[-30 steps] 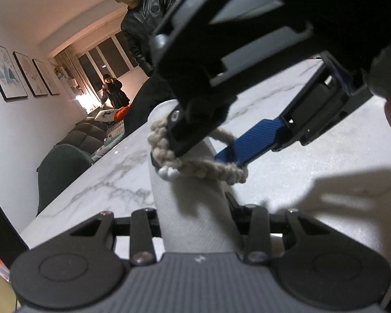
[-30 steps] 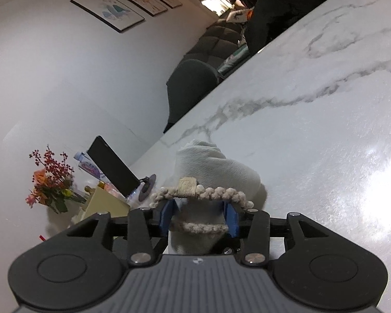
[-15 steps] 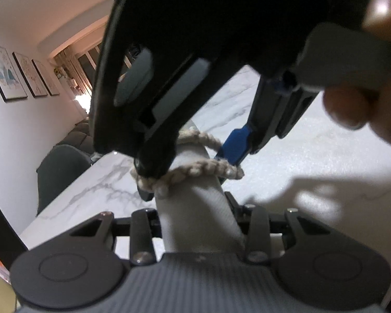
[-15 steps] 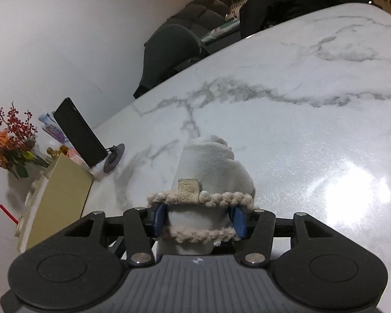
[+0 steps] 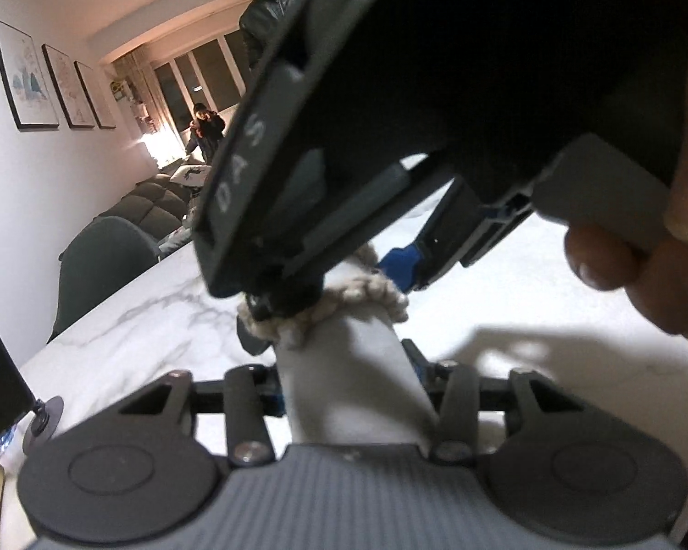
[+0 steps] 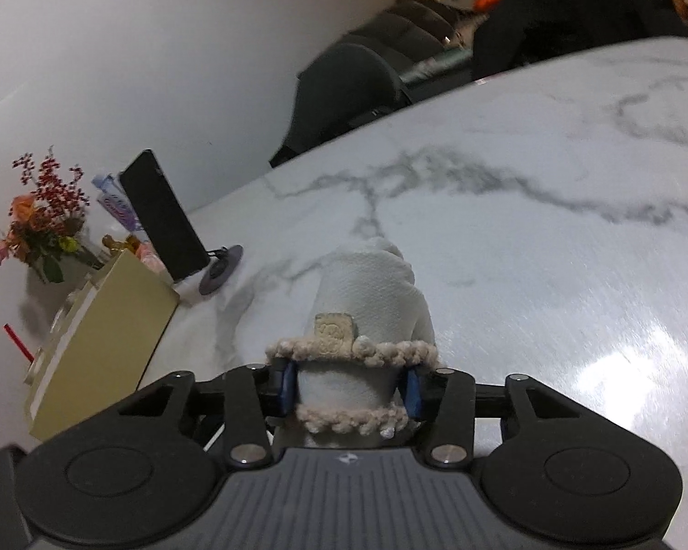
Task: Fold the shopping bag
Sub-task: 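Grip the looped roll with the right gripper while the left gripper releases it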
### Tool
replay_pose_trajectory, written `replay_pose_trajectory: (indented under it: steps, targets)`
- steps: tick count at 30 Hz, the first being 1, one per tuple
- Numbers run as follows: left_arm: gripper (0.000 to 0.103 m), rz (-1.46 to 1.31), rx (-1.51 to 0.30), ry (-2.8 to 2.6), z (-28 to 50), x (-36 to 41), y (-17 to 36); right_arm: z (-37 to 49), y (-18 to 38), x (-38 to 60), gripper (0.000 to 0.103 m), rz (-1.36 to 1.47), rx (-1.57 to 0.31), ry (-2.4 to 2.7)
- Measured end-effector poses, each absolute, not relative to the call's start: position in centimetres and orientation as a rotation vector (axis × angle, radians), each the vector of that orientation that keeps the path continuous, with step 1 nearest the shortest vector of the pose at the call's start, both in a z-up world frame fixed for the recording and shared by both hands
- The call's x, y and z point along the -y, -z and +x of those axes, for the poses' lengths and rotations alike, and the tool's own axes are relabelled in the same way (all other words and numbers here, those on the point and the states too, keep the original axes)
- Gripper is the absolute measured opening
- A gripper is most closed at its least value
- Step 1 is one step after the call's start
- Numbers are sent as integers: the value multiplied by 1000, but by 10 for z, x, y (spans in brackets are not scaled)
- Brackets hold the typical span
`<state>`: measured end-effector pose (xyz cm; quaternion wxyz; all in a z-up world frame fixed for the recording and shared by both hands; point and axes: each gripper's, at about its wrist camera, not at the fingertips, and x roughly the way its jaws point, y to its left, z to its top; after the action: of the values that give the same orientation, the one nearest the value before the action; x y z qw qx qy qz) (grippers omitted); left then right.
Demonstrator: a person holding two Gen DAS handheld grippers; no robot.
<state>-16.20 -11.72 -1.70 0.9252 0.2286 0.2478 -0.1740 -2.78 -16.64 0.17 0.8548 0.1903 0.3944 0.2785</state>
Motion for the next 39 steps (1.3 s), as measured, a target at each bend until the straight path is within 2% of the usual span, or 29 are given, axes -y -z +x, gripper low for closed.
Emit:
replay_pose_trajectory:
  steps: [1, 3, 6, 9, 14, 16, 17, 20, 21, 33, 34, 35, 39]
  targets:
    - [50, 470, -507, 373, -166, 114, 14, -31, -3, 165, 39, 388, -814, -590]
    - [65, 471, -506, 428, -174, 107, 10, -35, -8, 165, 38, 357, -777, -577]
    - [82, 468, -496, 523, -187, 94, 5, -37, -17, 173, 38, 325, -732, -545]
    - [87, 448, -480, 592, -198, 73, 0, -42, -30, 178, 38, 229, -702, -538]
    - [88, 300, -528, 624, -172, 5, -21, -56, -51, 185, 38, 7, -693, -553]
    - [86, 209, -541, 615, -142, -28, -36, -61, -57, 183, 38, -94, -707, -569]
    - [81, 163, -547, 614, -128, -41, -45, -63, -59, 181, 38, -139, -717, -581]
    - [71, 46, -552, 673, -91, -44, -77, -66, -58, 169, 38, -248, -768, -627]
    - [71, 35, -554, 698, -86, -40, -85, -67, -55, 165, 38, -272, -784, -641]
    - [53, 232, -646, 703, -91, 4, -90, -51, -28, 126, 38, -360, -847, -783]
    - [47, 250, -658, 696, -95, 8, -93, -48, -26, 123, 38, -360, -857, -791]
    - [31, 282, -683, 692, -93, 10, -93, -45, -24, 120, 38, -359, -866, -799]
    - [30, 377, -742, 662, -82, 21, -99, -34, -20, 114, 38, -348, -875, -817]
